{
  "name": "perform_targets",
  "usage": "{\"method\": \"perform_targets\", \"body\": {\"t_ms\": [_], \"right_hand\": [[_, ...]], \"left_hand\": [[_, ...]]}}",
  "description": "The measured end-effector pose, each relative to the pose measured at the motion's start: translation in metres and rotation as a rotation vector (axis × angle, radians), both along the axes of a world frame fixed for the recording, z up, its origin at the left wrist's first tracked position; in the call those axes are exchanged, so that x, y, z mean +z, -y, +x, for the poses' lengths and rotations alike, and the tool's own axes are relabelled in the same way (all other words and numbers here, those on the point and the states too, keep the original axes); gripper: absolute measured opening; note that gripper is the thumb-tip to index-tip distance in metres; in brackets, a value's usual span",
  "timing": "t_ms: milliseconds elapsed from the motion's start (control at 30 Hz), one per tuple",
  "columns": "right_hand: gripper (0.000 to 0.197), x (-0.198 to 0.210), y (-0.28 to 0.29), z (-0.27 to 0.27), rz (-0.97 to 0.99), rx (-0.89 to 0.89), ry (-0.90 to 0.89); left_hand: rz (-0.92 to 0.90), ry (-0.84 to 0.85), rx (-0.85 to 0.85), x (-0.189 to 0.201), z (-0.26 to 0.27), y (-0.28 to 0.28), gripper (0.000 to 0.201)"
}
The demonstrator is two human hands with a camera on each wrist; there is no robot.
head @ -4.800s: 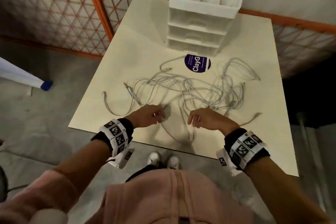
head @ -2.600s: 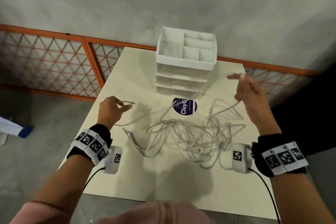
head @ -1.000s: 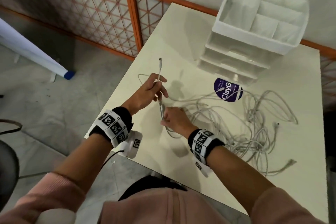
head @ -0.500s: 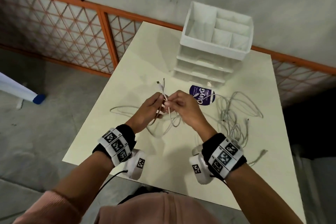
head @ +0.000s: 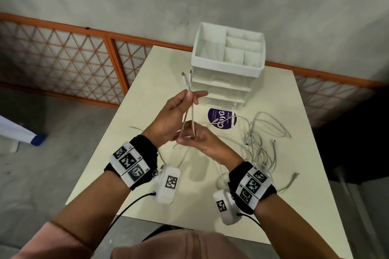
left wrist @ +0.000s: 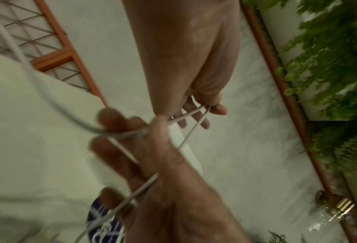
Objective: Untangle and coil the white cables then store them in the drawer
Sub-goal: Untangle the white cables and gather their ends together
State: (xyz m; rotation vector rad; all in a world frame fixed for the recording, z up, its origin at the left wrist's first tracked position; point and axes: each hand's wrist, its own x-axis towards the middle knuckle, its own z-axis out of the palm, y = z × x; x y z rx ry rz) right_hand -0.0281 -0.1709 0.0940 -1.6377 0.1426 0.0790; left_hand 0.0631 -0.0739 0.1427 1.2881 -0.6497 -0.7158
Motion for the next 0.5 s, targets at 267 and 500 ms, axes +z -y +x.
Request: {"method": "perform_targets", "body": {"t_ms": [267,500], "right_hand": [[0.031,-0.017,0.069,-0.018,-0.559,0.055,-0.145],[0.026,0.039,0.112,-0.036,-0.438,-0.148,0.033]], "left_hand": [[-0.362,-0.175,0.227,0.042,0.03,-0.012,0.036],[0.103,0.431,0.296,0.018,0.014,-0.013,0.021]]}}
